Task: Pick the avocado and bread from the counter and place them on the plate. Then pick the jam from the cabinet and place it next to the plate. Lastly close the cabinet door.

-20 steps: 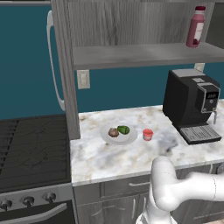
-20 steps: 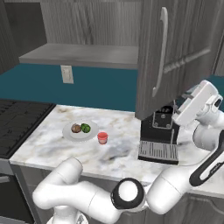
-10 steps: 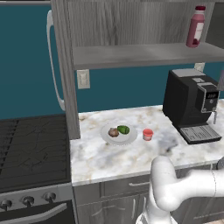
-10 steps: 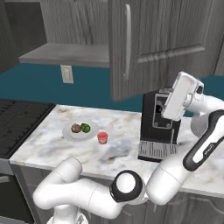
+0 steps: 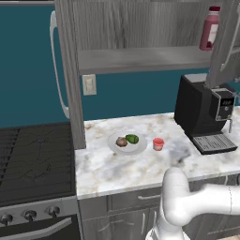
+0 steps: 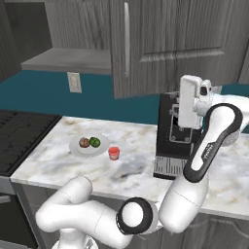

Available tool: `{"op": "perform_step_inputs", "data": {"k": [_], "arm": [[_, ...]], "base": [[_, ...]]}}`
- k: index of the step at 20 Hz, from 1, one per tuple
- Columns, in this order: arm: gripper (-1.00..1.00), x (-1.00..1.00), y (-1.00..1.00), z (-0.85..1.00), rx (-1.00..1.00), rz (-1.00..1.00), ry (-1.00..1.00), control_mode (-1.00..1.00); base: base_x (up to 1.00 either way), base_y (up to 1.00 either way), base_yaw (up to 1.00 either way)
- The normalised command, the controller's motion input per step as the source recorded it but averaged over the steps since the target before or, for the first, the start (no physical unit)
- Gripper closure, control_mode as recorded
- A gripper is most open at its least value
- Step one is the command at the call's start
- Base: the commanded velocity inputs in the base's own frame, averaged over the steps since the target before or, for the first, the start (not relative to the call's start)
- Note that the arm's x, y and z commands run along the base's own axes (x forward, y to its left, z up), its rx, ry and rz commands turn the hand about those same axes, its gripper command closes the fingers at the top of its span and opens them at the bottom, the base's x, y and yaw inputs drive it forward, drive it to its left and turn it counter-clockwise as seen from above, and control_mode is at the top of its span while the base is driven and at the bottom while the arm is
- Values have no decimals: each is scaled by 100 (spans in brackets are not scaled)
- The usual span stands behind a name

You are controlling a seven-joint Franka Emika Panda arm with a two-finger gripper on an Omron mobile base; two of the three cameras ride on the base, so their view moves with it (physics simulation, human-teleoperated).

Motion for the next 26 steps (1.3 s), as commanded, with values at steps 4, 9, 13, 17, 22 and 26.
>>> {"op": "perform_step_inputs", "data": {"k": [4,9,13,17,22,26], "arm": [[-100,100,79,4,-55,-35,13,-100],[-100,100,66,2,-56,-29,23,-100],[-100,100,44,24,-49,-20,42,-100],[-100,100,20,29,-36,-18,48,-100],[-100,71,5,9,-28,-15,30,-100],[-100,-80,6,-3,-15,-1,-25,-100]], "base": [[0,0,0],[0,0,0],[0,0,0],[0,0,0],[0,0,0],[0,0,0]]}}
